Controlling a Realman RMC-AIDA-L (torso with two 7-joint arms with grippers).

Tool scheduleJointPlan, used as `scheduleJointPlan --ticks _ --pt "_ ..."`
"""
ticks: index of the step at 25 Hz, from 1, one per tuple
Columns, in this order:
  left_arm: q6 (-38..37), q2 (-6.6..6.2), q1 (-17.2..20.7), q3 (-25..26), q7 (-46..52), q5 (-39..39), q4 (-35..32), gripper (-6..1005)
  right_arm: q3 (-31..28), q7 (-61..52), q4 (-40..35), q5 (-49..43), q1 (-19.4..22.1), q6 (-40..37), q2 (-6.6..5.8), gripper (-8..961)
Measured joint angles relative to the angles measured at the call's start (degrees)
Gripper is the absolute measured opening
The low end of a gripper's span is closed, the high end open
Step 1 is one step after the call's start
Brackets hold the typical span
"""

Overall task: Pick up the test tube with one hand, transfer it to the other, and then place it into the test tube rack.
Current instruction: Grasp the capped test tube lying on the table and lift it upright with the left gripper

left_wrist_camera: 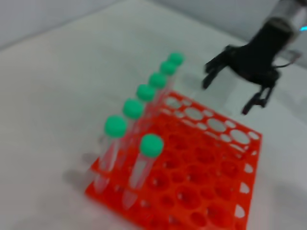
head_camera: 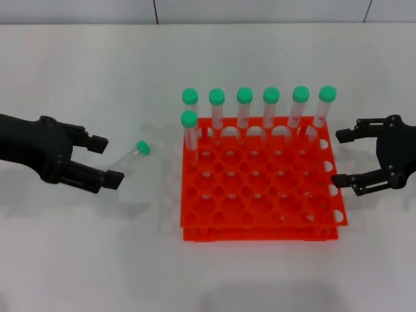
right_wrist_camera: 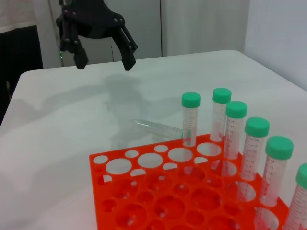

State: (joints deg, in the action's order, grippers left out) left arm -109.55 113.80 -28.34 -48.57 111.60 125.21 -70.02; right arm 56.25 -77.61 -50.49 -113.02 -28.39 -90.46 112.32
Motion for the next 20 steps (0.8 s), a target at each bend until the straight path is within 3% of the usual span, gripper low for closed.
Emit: scheduleJointPlan --ticks 7,12,20 --pt "-0.52 -0.67 -2.35 -1.54 15.14 2.55 -2.23 876 0.09 0.06 -0.13 0.00 -0.03 0.11 0.16 854" --pt "-0.14 -0.93 -4.93 -2.47 21.17 10.23 -2.96 876 0.09 0.53 -0.20 0.00 -0.12 0.24 0.58 854" --pt "2.52 1.07 -8.05 -4.17 22.60 21.96 -2.19 875 0.88 0.96 -0.44 0.00 -0.46 1.02 1.36 853"
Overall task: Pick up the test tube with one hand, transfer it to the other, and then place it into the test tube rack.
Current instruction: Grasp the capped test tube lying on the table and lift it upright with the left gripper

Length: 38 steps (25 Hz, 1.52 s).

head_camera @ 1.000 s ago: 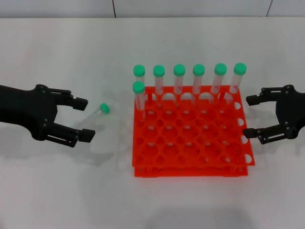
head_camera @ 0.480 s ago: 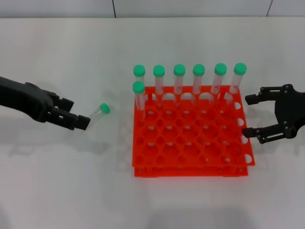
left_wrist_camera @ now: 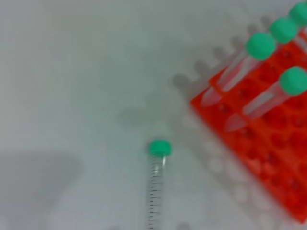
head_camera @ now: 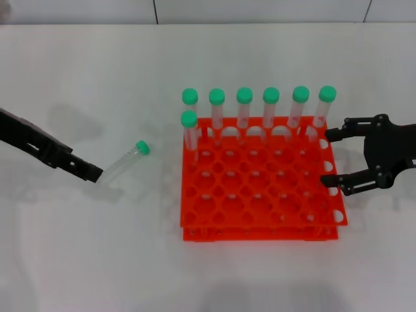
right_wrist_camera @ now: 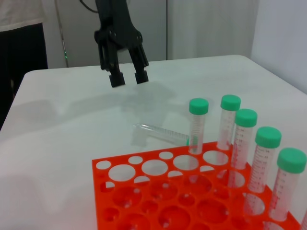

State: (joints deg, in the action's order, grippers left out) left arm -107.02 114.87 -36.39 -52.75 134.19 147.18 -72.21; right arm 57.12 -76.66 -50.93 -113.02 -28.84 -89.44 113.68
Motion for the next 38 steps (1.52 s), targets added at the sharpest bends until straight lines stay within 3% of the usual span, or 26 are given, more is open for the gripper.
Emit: scheduleJointPlan --ticks 5,18,38 --pt "4.06 0.43 -1.42 -4.72 0.97 2.76 3.15 875 0.18 0.00 0.26 0.00 -0.05 0.24 0.15 853" --pt "10.47 2.59 -4.94 -6.57 1.16 9.09 10.81 874 2.47 0.01 0.52 -0.07 -0.11 2.47 0.81 853" --pt "15.33 3.52 -5.70 -8.78 2.56 12.23 15.55 873 2.46 -0.44 0.57 -0.09 -0.07 2.86 0.74 854"
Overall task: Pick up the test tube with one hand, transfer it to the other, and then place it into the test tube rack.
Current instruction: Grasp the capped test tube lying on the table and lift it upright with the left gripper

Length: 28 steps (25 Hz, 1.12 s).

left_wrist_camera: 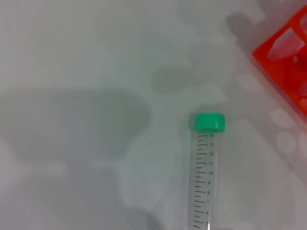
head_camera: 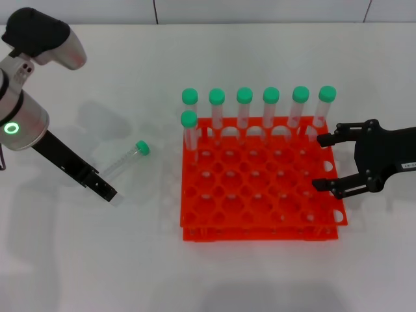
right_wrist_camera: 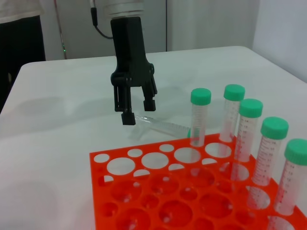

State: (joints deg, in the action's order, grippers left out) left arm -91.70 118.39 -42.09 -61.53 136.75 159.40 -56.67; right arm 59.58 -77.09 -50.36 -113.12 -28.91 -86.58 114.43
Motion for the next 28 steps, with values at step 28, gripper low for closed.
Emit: scheduleJointPlan --ticks 28 --pt "2.91 -0.05 -0.95 -0.09 0.05 0.79 2.84 547 0.00 0.06 -0.01 0.00 -0.43 1.25 0.16 853"
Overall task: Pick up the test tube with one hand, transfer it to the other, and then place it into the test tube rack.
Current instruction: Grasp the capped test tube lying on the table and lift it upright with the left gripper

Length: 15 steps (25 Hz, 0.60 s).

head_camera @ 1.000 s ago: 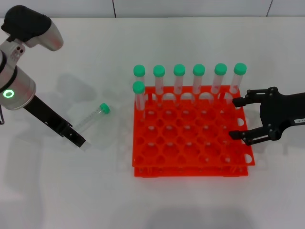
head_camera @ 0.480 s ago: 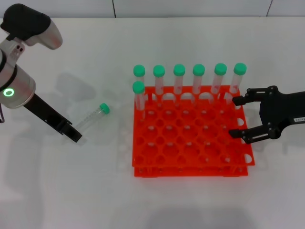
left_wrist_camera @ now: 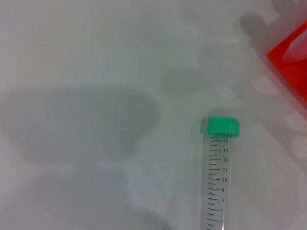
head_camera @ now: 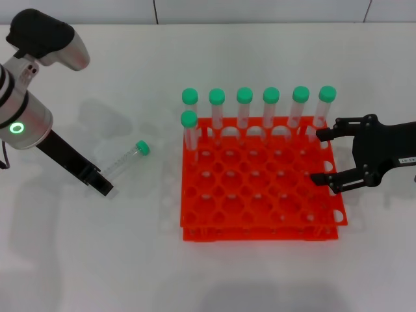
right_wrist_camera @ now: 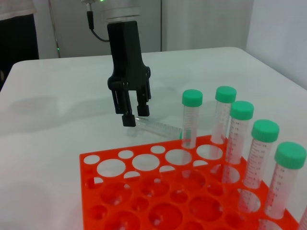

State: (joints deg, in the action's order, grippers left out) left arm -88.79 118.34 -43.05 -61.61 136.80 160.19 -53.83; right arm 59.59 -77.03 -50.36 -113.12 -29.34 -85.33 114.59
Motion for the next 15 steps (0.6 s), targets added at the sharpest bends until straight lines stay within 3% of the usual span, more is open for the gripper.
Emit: scheduleJointPlan --ticks 15 --pt "0.83 0.48 -0.10 -0.43 0.75 0.67 0.11 417 0.09 -0.11 0.00 0.00 -0.01 -0.01 0.07 854"
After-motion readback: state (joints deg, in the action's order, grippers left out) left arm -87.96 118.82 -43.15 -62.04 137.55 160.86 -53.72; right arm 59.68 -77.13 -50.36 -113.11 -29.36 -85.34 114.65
